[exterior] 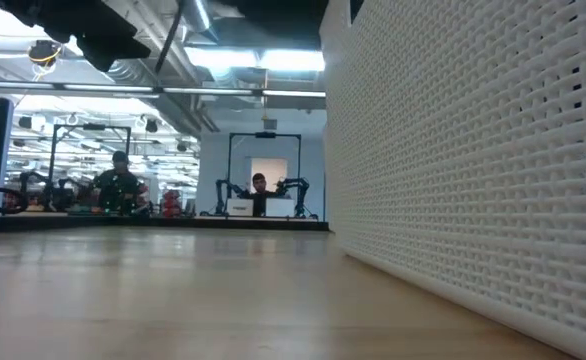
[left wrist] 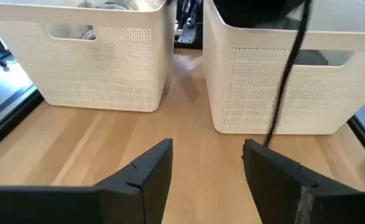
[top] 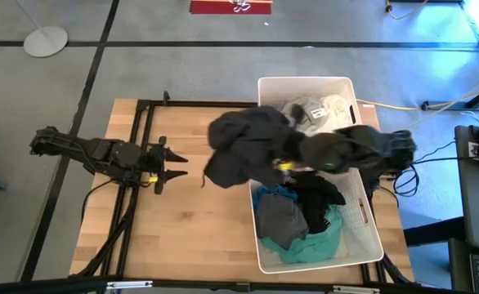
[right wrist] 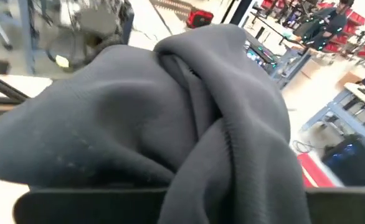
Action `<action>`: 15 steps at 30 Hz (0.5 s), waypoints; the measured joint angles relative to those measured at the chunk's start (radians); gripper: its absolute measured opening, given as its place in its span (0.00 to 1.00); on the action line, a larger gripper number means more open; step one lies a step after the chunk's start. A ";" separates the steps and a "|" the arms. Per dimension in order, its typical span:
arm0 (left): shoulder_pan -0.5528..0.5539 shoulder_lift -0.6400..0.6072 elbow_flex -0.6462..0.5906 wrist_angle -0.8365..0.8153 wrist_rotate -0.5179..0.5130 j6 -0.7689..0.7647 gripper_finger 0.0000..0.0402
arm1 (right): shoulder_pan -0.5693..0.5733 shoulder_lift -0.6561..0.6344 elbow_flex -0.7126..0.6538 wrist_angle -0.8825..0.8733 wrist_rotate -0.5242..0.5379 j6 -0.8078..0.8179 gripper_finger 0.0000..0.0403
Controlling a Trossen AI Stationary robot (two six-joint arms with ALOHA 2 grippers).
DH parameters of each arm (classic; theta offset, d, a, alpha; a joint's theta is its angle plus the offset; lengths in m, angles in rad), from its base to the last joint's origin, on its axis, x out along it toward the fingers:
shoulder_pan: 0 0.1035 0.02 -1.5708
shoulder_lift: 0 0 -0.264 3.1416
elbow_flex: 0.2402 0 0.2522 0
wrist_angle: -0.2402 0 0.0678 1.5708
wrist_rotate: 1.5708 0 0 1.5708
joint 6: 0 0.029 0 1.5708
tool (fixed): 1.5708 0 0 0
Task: Sort clothes
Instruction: Put the black pants into the bottom white laundry bin
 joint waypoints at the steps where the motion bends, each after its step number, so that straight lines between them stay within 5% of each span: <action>1: 0.000 0.002 -0.004 0.005 0.000 0.000 0.45 | 0.022 -0.020 0.000 -0.017 0.010 0.027 0.12; 15: 0.000 0.011 -0.030 0.018 -0.001 -0.077 0.45 | 0.395 -0.180 0.000 -0.308 0.094 0.409 0.11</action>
